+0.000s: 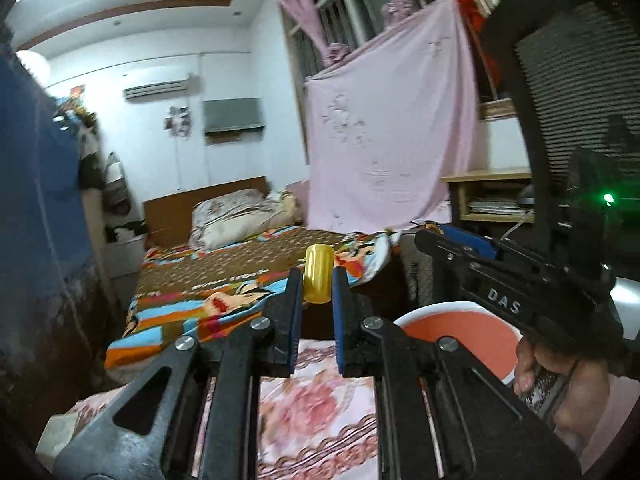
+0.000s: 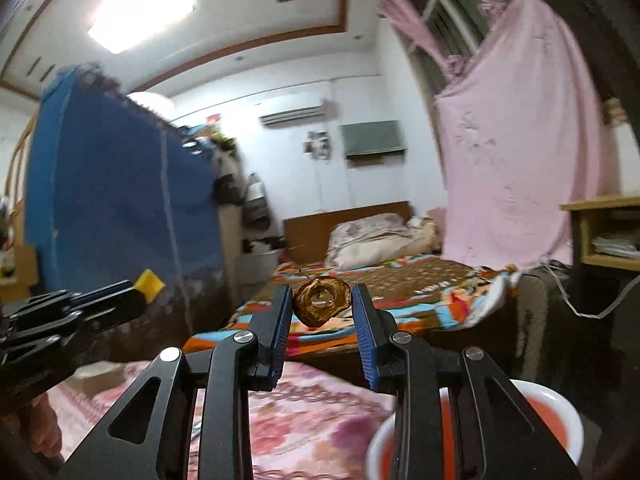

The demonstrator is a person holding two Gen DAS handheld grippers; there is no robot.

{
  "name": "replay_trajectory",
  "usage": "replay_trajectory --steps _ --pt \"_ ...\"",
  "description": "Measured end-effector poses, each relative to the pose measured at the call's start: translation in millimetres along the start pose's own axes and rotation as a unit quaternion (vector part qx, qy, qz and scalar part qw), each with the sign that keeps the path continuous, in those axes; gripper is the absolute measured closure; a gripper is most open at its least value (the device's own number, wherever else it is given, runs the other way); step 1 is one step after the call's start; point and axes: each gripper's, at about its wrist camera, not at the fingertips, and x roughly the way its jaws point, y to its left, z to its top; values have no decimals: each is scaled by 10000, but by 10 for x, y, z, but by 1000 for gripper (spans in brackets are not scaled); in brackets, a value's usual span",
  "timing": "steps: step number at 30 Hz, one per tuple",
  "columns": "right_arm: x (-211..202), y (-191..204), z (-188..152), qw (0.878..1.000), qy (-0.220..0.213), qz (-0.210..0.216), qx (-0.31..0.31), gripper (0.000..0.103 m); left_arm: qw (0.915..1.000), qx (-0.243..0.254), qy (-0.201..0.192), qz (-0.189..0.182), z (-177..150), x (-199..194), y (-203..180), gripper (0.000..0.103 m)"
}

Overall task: Collect trash
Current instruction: 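Carry the yellow cap and fruit slice over the orange bucket, then open both tools to drop the cap and fruit slice into the bucket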

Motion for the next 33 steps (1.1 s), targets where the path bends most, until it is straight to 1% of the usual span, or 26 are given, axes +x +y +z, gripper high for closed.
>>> replay_trajectory --steps 4,7,12,16,19,23,25,28,33 --pt "-24 -272 35 9993 24 -322 172 74 9997 64 43 -237 39 132 -124 103" --pt "-9 -393 30 9981 168 -554 198 74 9988 -13 169 -456 45 272 -200 103" --pt "0 -532 10 9956 394 -811 248 74 9952 -240 513 -797 34 505 -322 103" --pt "53 -607 -31 9921 646 -1041 264 74 9910 -399 781 -1010 -49 599 -400 103" --pt "79 -694 -63 9886 869 -1173 358 74 9855 -571 1013 -1234 -90 705 -425 103" --pt "109 -807 -117 9837 1127 -1311 487 74 9756 -902 1295 -1527 -147 844 -480 103" --pt "113 -846 -145 9812 1247 -1372 526 74 9716 -999 1421 -1606 -188 897 -505 103" --pt "110 -909 -184 9785 1358 -1432 607 74 9685 -1014 1558 -1657 -217 967 -571 103" --pt "106 -972 -211 9759 1458 -1452 725 73 9603 -1177 1773 -1805 -268 1067 -594 103"
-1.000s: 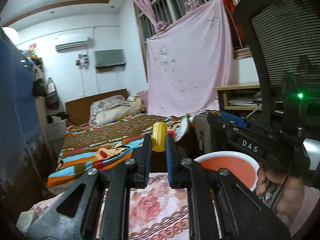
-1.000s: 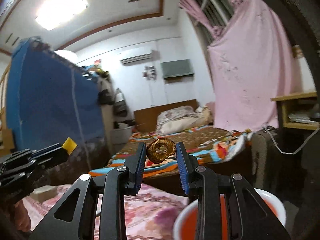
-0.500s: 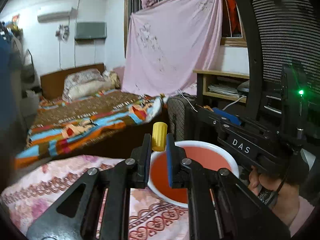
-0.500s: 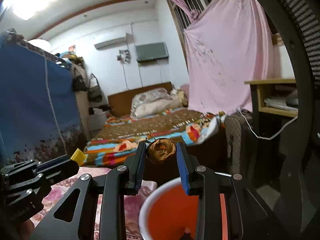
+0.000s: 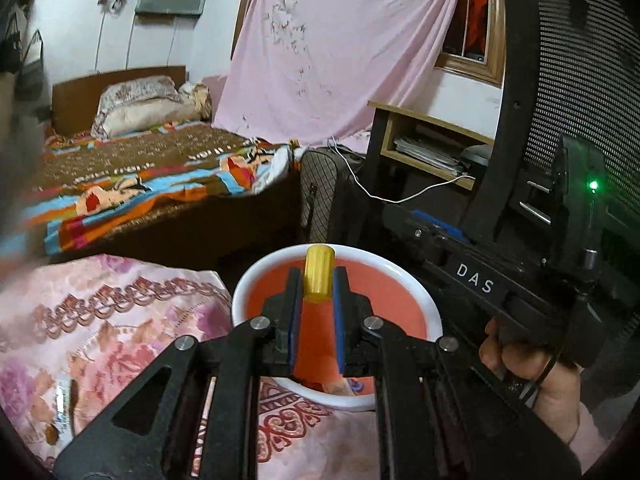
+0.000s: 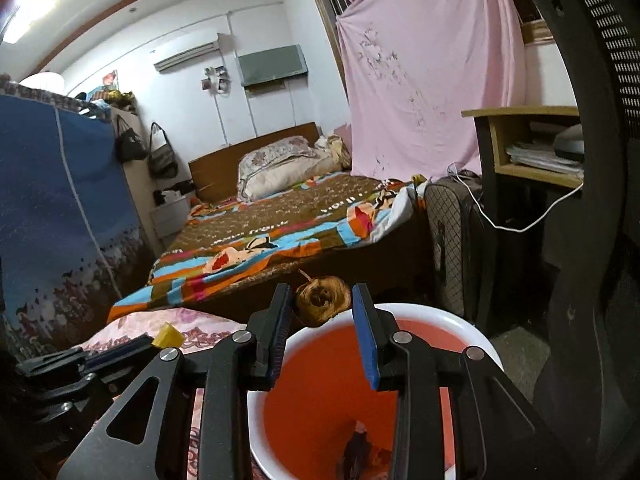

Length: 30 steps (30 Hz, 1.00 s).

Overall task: Collect trash
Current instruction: 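Open both tools to drop the cap and fruit slice into the bucket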

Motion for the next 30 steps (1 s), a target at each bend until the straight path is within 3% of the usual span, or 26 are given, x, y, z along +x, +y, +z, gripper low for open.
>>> replay_trajectory --steps 9,16,22,23,30 --pt "28 -20 6 9999 108 -36 79 60 9994 -273 187 -117 -41 61 86 98" --pt "39 -9 16 9999 120 -57 68 58 9988 -457 43 147 -76 -40 184 92" --pt "46 61 18 10000 63 -44 -32 46 9964 -517 -226 637 -94 -231 277 71" --pt "39 84 19 10000 30 -39 -66 40 9957 -528 -268 706 -99 -259 301 67" --pt "-73 294 37 9987 -394 77 -317 19 9839 -660 -816 1445 -128 -602 467 35"
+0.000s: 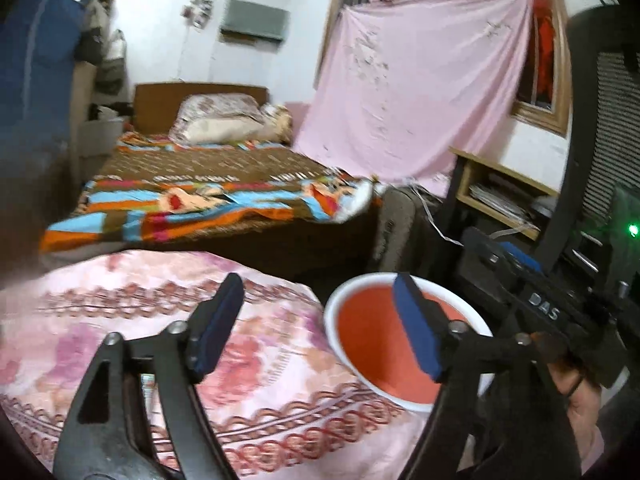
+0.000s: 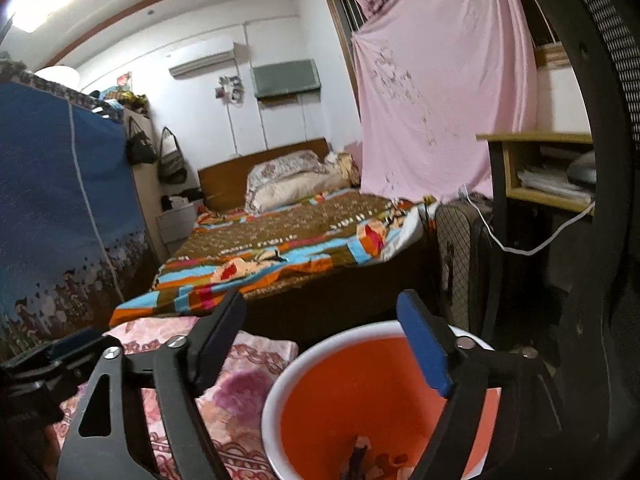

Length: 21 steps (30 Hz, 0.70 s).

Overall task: Collect trash
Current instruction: 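Open both tools to drop the cap and fruit slice into the bucket, then return both tools over the remaining tube and brown bit on the bed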

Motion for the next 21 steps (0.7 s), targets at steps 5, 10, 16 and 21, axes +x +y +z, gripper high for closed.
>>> replay_trajectory --steps 5,10,16,21 --pt "-63 193 24 9991 -323 204 -192 0 9979 -149 -380 495 2 -198 221 13" --pt "-73 455 2 9964 -500 503 -459 0 9915 -243 -851 950 -56 -463 439 11" --pt "-192 778 -67 9907 -860 841 -642 0 9838 -261 -1118 1376 -147 -737 679 11" --pt "-286 1071 -139 9829 -1175 1157 -817 0 9764 -306 -1279 1711 -223 -938 860 11"
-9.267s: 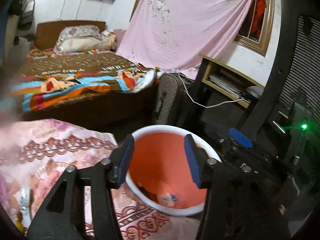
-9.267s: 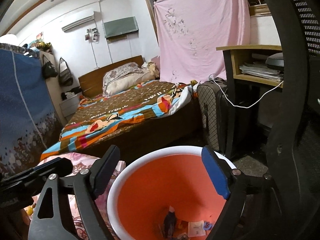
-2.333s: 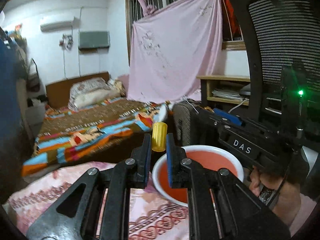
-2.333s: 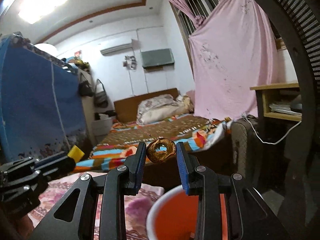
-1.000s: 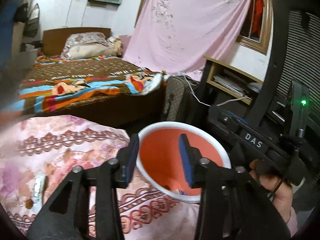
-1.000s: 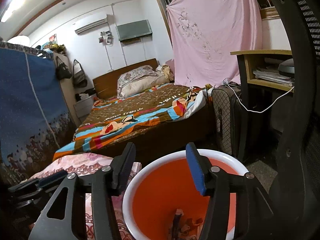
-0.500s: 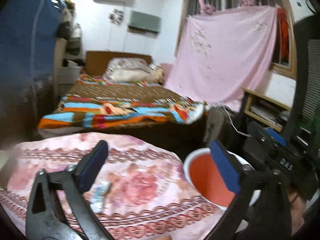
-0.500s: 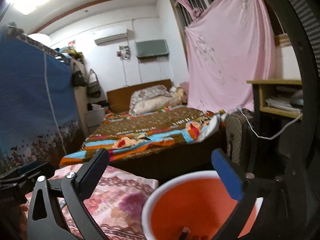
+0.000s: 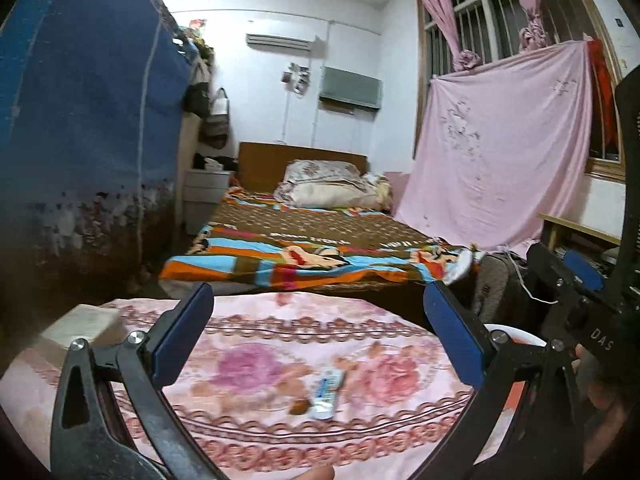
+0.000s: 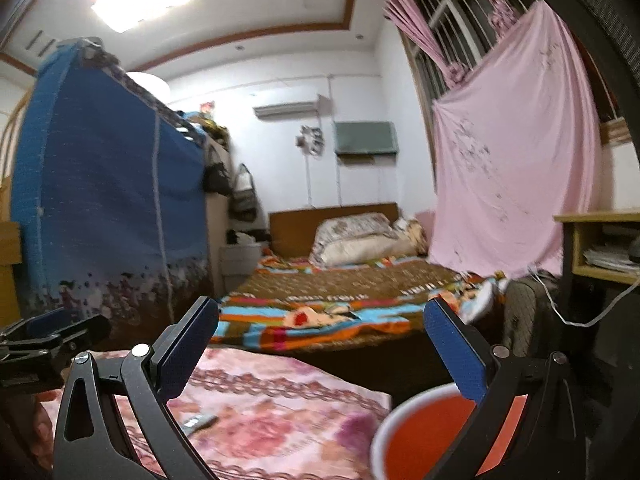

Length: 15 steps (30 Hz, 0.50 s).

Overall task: Collect trash
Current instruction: 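Return both tools over the remaining tube and brown bit on the bed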

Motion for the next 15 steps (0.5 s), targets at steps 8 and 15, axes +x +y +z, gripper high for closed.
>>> replay_trajectory --steps 8,15 --pt "18 326 -37 9994 -157 304 -93 0 9989 -10 -198 427 -33 -182 298 11" --pt "60 516 -101 9986 -67 476 -223 0 9976 91 -295 625 -63 -282 435 11"
